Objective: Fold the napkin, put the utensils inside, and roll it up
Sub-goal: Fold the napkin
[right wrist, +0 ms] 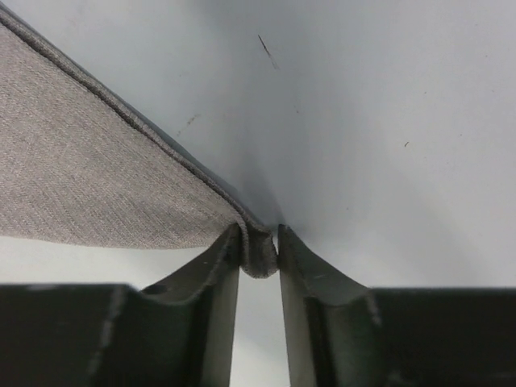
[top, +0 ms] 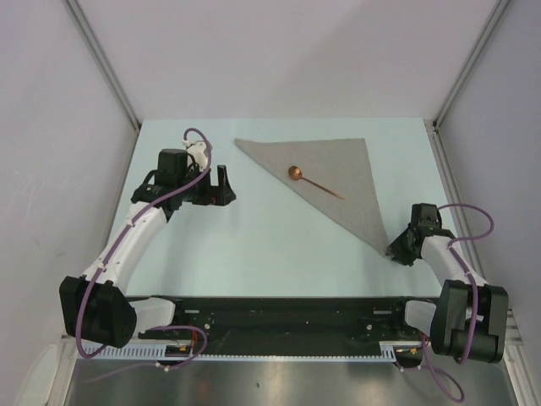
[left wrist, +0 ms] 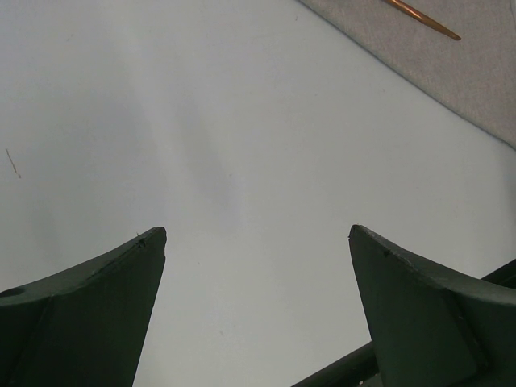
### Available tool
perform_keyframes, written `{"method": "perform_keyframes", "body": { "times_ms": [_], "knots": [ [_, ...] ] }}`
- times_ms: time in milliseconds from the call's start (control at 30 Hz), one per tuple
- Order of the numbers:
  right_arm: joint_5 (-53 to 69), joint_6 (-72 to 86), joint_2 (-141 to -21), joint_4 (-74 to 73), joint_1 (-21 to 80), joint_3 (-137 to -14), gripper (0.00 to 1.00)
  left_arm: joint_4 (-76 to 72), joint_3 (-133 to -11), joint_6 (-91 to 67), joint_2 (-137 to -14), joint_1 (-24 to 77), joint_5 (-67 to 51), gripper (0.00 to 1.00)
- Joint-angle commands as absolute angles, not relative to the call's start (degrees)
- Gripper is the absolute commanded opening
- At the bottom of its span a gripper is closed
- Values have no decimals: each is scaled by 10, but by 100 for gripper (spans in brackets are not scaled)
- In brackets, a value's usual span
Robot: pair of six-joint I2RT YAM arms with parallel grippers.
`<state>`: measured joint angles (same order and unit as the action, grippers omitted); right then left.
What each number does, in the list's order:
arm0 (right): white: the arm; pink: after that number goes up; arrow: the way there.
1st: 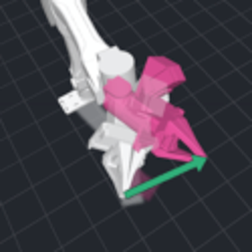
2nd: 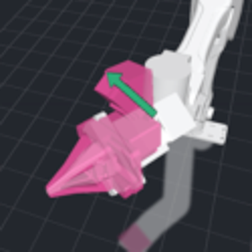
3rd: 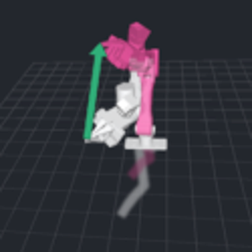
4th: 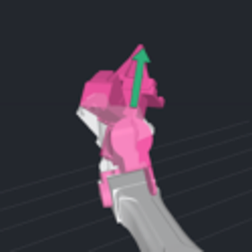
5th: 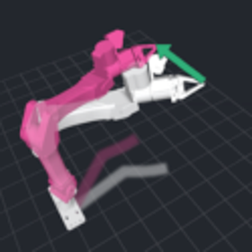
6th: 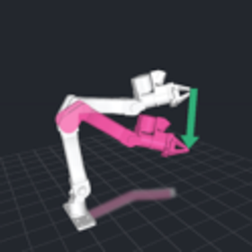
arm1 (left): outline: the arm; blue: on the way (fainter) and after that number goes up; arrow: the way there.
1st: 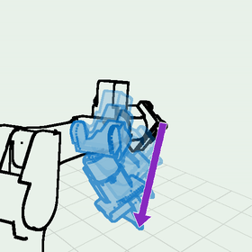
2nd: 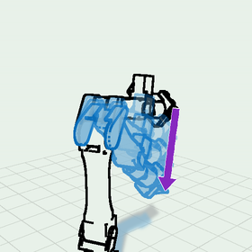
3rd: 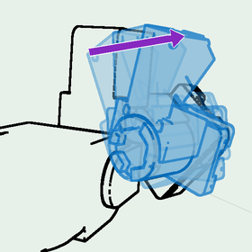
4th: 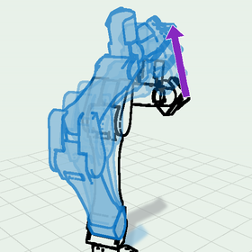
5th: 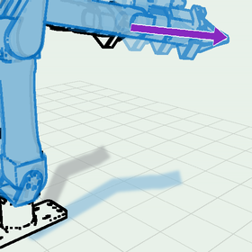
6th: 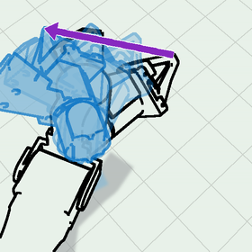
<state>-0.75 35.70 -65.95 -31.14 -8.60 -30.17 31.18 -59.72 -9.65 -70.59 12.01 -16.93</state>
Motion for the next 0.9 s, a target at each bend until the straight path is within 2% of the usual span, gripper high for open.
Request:
{"method": "perform_keyframes", "body": {
  "times_ms": [0,33,300,667,867],
  "knots": [
    [-7,369,-664,-305,-88,-290,25,304,-601,-103,-692,124,-178,100],
    [-6,370,-664,-304,-88,-290,20,304,-600,-103,-693,124,-178,100],
    [17,355,-664,-291,-95,-301,0,304,-601,-102,-689,124,-176,100],
    [-61,290,-617,-339,-137,-406,0,304,-599,-102,-686,124,-171,100],
    [-56,261,-619,-344,-151,-451,0,302,-599,-102,-685,124,-176,100]
  ]
}}
